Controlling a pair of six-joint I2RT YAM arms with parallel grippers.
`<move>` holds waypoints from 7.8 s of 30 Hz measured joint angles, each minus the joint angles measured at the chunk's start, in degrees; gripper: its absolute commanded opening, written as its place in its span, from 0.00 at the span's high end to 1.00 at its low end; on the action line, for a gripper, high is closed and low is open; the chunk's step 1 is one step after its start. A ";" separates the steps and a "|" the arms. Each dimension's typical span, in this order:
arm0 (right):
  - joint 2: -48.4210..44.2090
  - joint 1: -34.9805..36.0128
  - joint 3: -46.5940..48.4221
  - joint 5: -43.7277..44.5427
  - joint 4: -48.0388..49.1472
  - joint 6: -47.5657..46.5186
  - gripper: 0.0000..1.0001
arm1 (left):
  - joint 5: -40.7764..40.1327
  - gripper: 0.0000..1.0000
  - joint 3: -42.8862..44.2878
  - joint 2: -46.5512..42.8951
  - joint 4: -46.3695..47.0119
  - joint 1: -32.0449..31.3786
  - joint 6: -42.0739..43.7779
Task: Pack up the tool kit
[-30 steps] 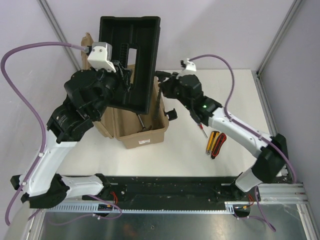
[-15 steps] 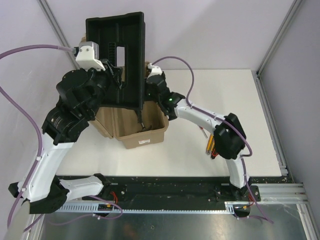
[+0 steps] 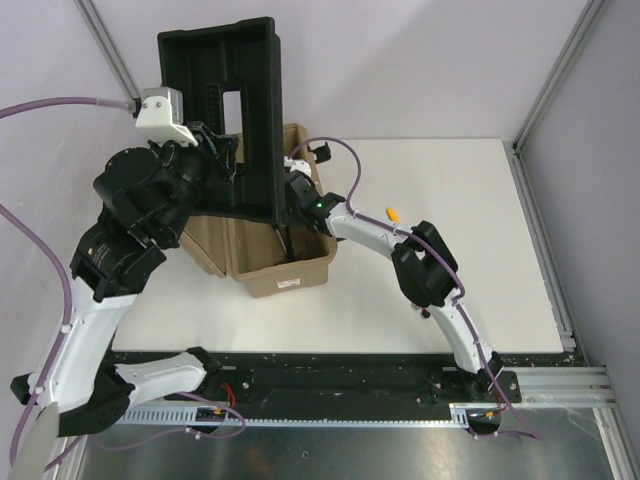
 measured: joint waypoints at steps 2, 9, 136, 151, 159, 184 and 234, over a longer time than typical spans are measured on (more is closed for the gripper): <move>0.02 0.02 0.00 0.57 -0.28 -0.22 0.44 | 0.48 1.00 0.09 0.00 -0.07 0.00 -0.15; -2.62 0.85 -3.10 0.50 3.13 -1.20 0.38 | 1.11 1.00 1.70 0.68 -0.11 0.02 -0.39; -63.84 -16.24 -56.15 4.52 -6.49 14.38 0.42 | -5.27 1.00 -19.87 32.54 -6.08 6.01 -24.46; -63.84 -16.68 -57.05 4.46 -6.10 14.58 0.42 | -4.96 0.68 -18.40 33.66 -7.41 6.23 -24.57; -63.84 -17.70 -57.05 4.50 -6.14 14.95 0.41 | -5.49 0.39 -18.43 33.81 -7.45 6.58 -24.90; -53.96 -23.04 -57.07 2.19 -2.80 -0.83 0.29 | -5.38 0.00 -4.79 17.14 -5.51 6.14 -14.10; -45.38 -12.96 -27.61 -8.07 -0.98 -5.66 1.00 | 5.92 0.01 -7.74 -14.05 0.81 6.14 6.75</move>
